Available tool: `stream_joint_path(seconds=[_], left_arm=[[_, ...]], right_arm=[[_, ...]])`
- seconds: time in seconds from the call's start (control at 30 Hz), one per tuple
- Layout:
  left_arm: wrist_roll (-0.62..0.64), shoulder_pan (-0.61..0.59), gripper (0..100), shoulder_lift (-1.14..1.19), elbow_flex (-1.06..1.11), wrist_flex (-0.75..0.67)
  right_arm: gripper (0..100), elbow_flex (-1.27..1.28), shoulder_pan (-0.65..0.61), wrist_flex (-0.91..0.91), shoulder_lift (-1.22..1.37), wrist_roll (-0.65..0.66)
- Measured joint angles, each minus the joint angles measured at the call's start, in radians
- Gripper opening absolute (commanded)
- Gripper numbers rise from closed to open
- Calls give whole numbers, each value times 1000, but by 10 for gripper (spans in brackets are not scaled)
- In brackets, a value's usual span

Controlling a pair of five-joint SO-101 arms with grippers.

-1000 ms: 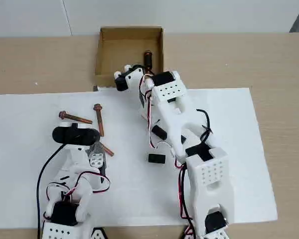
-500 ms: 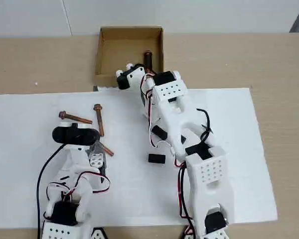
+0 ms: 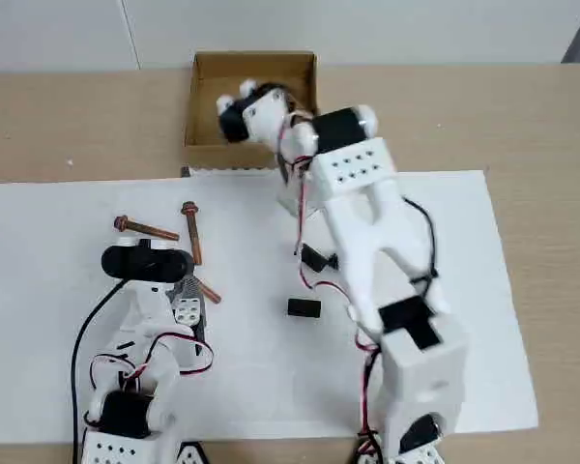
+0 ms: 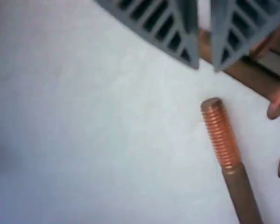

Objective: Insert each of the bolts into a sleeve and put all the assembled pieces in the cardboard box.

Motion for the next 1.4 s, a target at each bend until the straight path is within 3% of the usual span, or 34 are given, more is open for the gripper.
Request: stream_joint_path(seconds=[0.2,0.47,0.87,1.03,1.4], left_arm=[[0,0,6,0,0,0],[0,0,6,0,0,0],[0,0,6,14,-313,210],[0,0,6,215,-474,218],[117,0,6,939,-991,218]], right_arm=[[3,49,83,8,-232,-100],[3,367,239,11,-509,-275],[3,933,488,-124,-778,-281],[3,1066,543,-201,-832,-250],[3,1172,628,-236,-855,-238]])
